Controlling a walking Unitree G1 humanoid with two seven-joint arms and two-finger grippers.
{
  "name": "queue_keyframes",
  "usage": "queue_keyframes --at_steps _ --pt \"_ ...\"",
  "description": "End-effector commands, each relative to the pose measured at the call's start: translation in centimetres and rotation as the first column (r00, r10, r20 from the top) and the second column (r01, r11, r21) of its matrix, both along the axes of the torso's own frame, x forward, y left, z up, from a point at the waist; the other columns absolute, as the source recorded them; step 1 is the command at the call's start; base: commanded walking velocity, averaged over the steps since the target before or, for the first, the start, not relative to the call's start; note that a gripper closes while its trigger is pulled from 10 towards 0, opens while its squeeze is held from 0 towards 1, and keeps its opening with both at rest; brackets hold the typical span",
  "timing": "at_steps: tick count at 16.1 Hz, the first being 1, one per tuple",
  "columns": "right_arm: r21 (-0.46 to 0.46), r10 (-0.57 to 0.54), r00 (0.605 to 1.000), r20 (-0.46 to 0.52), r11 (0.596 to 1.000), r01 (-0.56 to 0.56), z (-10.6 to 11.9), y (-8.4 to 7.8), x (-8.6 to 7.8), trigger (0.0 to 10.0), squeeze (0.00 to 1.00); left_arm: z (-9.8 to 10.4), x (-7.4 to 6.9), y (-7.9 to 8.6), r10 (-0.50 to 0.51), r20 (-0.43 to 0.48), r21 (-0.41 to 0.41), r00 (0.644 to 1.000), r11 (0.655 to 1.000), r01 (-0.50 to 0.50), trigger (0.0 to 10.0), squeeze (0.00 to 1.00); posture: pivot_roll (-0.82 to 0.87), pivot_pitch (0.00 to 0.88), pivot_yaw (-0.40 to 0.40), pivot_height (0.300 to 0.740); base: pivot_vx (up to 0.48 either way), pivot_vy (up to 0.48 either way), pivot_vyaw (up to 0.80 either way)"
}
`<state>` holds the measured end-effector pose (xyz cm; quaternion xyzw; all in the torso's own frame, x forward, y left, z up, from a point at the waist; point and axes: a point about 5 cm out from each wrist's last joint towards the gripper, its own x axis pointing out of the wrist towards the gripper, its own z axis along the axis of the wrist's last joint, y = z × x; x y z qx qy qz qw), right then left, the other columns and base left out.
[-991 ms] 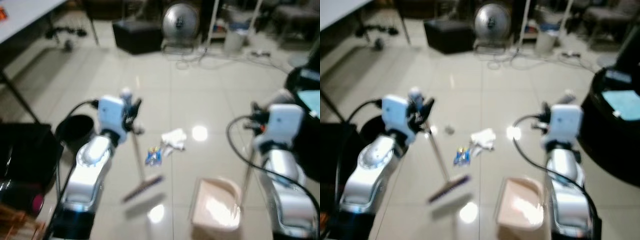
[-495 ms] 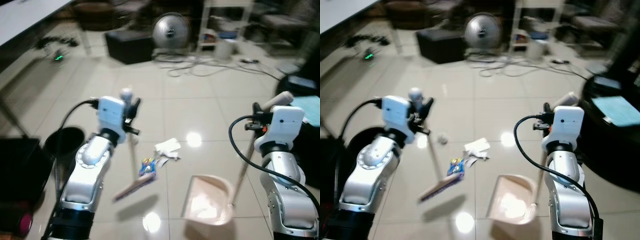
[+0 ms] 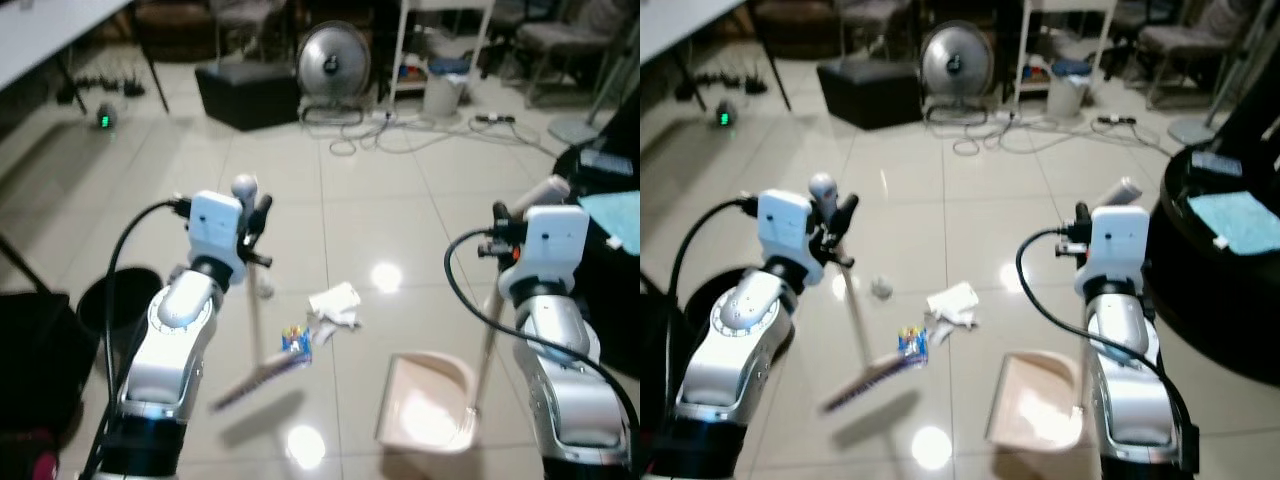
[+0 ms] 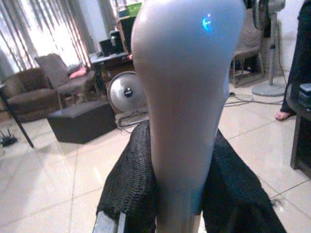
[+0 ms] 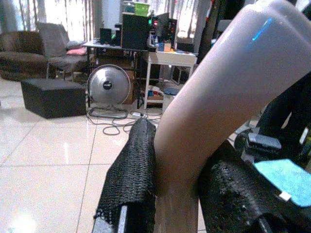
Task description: Sweep floor
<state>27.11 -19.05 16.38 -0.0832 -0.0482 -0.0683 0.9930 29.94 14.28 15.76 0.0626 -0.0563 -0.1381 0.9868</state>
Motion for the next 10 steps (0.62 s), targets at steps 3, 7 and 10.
queue_keyframes --at_steps 3,7,10 --pt "-0.092 0.010 1.000 -0.003 0.996 -0.010 0.26 -0.34 0.03 10.0 0.00 1.08 0.21 -0.69 -0.019 0.043 -0.021 0.999 1.000 0.020 10.0 0.00 -0.12 0.000 0.033 0.740 0.333 0.000 0.00" --pt "-0.077 -0.005 1.000 0.019 0.997 0.006 0.47 -0.38 0.06 10.0 0.00 1.03 0.37 -0.56 0.000 0.045 -0.015 0.999 1.000 0.001 10.0 0.00 -0.13 0.002 0.033 0.740 0.330 0.000 0.60" --pt "-0.065 -0.016 0.999 0.029 0.998 0.018 0.49 -0.59 -0.01 10.0 0.00 0.99 0.35 -0.58 0.001 0.044 -0.018 0.999 1.000 0.000 10.0 0.00 -0.13 0.004 0.034 0.740 0.330 0.000 0.00"
